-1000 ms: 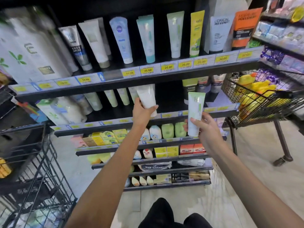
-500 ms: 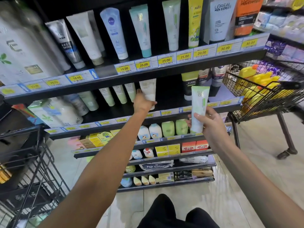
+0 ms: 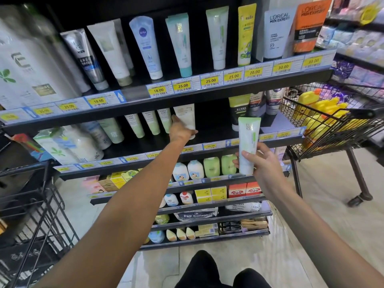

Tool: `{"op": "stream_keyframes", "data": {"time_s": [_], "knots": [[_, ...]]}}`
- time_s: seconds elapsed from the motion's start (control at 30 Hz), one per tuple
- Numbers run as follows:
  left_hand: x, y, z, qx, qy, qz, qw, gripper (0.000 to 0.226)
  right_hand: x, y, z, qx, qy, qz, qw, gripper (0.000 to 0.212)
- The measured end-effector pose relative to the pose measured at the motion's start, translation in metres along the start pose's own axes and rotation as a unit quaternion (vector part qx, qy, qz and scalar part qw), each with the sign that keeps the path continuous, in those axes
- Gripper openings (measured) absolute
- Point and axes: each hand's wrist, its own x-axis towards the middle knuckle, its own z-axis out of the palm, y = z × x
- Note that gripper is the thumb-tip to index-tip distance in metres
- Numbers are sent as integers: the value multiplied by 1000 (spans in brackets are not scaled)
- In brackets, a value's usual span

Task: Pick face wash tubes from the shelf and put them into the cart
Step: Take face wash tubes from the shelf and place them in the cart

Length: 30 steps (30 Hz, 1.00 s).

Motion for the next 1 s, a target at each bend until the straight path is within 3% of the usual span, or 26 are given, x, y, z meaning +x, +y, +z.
{"op": "stream_keyframes", "data": {"time_s": [0.2,0.5,0.6,0.8,0.97,1.0], "knots": [[-10,1,-13,17,-17,8,1000,86,-10,-4,3,-12,7,-3,1000,35],[-90,10,-79,110,-54,74,990,52,-32,-60,30,-19,9,8,1000,33],[-117,23,-106,148,-66,90,983,63,-40,-93,47,-17,5,18,1000,34],[-153,75,-163,159,-52,130,977,66,-37,-161,84,-24,0,13,1000,30],[-156,114,-196,143,-1,196,970,57,-23,-199,110,-12,-13,-13,1000,56],[-153,119,-200,141,1,207,968,59,-20,-203,115,-20,-15,-22,999,52]]}}
